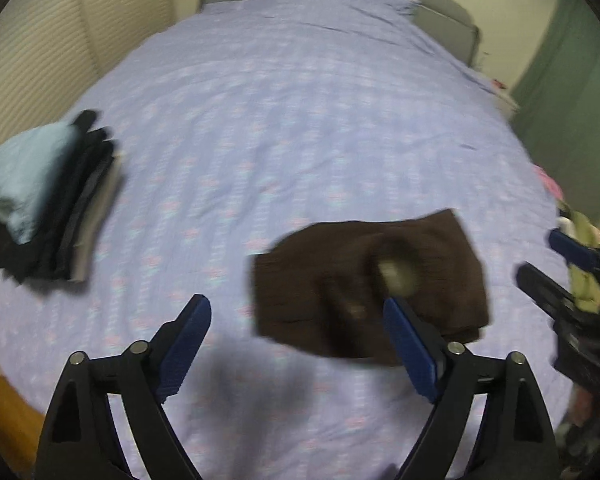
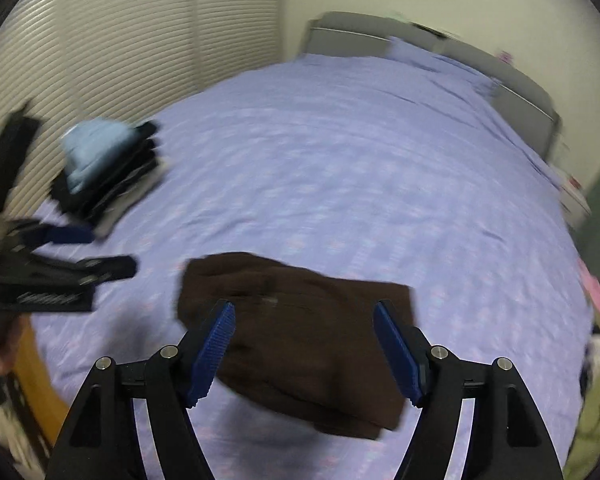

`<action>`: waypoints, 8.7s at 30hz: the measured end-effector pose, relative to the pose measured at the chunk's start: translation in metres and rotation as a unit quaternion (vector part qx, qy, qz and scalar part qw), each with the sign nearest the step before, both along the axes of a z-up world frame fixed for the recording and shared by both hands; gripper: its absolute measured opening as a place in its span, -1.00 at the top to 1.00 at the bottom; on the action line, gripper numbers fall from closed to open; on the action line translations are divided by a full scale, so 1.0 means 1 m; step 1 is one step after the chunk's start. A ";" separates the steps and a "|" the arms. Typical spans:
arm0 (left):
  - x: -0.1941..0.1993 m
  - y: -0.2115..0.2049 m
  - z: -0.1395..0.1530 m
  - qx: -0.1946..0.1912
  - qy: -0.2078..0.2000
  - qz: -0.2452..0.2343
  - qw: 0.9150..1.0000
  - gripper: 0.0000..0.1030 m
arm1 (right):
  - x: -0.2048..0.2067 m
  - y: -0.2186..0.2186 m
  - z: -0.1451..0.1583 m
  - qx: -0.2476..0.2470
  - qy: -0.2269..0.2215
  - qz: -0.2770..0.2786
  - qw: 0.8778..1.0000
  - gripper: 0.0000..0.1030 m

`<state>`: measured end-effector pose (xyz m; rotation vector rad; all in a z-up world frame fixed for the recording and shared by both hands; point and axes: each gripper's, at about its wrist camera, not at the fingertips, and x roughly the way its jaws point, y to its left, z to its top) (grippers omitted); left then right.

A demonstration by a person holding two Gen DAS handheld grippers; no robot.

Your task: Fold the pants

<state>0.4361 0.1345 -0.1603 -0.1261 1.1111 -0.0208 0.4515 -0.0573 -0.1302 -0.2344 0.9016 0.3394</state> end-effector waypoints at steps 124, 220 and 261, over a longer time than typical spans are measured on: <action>0.055 0.063 -0.132 -0.156 0.116 0.049 0.980 -0.63 | 0.050 -0.030 -0.110 0.036 0.143 -0.100 0.984 -0.41; -0.080 0.315 0.134 -0.141 -0.118 0.039 0.982 0.22 | -0.076 0.224 0.076 0.223 0.012 -0.092 0.970 0.31; 0.090 0.592 0.072 -0.149 -0.011 0.033 0.988 0.22 | 0.068 0.493 0.031 0.194 0.077 -0.122 0.970 0.30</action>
